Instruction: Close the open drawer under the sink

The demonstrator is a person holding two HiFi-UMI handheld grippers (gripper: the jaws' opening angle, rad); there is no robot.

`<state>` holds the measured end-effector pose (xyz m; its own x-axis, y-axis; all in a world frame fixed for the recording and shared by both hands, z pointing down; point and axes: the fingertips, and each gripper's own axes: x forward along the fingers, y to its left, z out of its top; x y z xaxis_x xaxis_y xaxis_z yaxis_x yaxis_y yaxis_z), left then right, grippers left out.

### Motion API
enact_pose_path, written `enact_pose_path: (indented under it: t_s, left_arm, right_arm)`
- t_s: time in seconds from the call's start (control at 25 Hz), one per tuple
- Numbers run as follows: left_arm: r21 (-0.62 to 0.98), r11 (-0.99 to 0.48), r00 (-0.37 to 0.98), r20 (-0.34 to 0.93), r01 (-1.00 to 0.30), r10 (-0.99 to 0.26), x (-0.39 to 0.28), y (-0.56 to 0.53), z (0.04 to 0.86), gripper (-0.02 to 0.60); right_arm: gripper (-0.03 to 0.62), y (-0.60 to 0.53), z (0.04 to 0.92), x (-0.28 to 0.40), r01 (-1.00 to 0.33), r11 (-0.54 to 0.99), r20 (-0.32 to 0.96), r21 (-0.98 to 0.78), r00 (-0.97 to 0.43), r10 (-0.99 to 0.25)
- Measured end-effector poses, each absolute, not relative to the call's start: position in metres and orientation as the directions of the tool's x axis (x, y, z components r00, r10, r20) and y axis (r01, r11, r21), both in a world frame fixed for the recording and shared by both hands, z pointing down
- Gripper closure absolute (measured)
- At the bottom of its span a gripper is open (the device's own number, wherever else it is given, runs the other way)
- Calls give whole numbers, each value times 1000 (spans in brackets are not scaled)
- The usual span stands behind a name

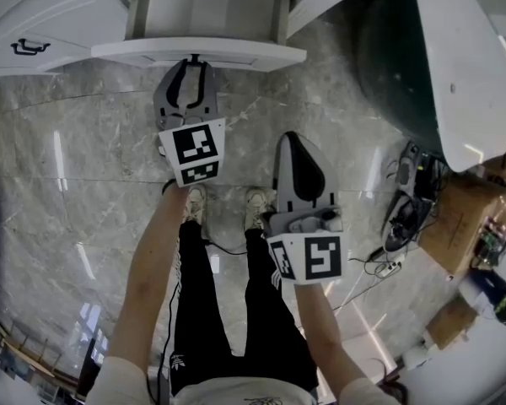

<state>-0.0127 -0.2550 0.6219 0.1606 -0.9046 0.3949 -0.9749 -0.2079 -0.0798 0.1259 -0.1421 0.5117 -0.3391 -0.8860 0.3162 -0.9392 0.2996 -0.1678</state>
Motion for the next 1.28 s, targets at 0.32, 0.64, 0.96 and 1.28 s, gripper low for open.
enact_pose_path:
  t_s: [0.32, 0.64, 0.96, 1.28]
  left_arm:
    - [-100, -197, 145, 385, -975, -912, -13, -271, 621, 445]
    - [-101, -187, 137, 375, -977, -917, -13, -279, 621, 446]
    - [-99, -199, 148, 379, -975, -913, -14, -296, 620, 446]
    - [-102, -217, 162, 389, -971, -907, -13, -307, 623, 446]
  right_arm:
    - [565, -153, 512, 134, -942, 292, 314, -168, -332, -890]
    - [565, -153, 512, 116, -927, 343, 318, -153, -374, -871]
    - [565, -158, 511, 112, -924, 348, 314, -156, -381, -870]
    - [565, -160, 514, 122, -933, 324, 321, -156, -358, -877]
